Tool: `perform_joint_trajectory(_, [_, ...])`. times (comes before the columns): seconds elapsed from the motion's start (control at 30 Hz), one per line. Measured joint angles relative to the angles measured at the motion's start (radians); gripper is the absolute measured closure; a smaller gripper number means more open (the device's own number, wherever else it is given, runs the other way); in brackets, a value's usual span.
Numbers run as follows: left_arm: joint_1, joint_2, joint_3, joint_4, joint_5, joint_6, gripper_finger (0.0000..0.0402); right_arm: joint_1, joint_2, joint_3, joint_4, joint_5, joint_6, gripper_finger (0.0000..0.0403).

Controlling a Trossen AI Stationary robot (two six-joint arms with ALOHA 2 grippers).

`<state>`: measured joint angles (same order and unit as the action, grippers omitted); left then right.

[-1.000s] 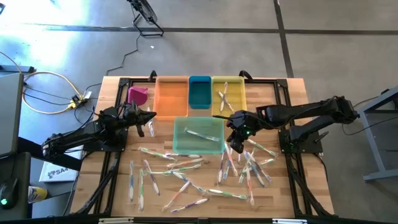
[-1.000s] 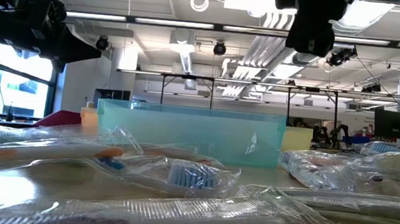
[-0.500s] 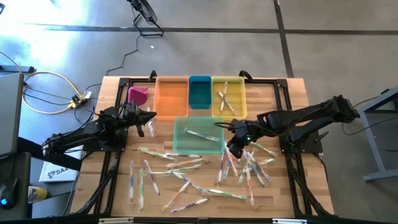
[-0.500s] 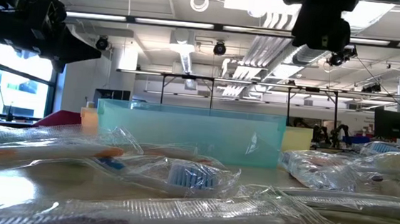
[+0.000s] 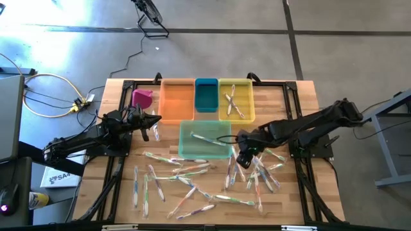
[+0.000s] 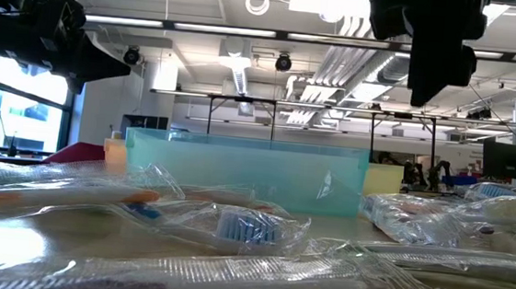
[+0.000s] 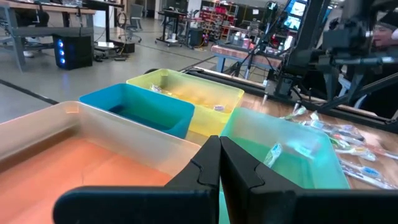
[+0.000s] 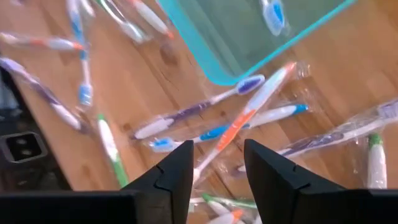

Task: Pick & Place Toothbrushes
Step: Put the orange toothbrush into the blue bin

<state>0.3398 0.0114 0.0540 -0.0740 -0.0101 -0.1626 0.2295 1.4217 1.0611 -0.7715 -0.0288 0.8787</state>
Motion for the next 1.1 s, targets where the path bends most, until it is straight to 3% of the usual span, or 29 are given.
perform_joint_trajectory(0.37, [0.0, 0.0, 0.0, -0.001, 0.0, 0.0, 0.0402, 0.021, 0.137, 0.0, 0.001, -0.01, 0.019, 0.0268])
perform_joint_trajectory(0.6, [0.0, 0.0, 0.0, -0.001, 0.0, 0.0, 0.0402, 0.02, 0.223, 0.0, 0.003, -0.091, 0.019, 0.0268])
perform_joint_trajectory(1.1, [0.0, 0.0, 0.0, -0.003, 0.0, 0.0, 0.0402, 0.02, 0.307, 0.0, 0.072, -0.127, 0.019, 0.0268])
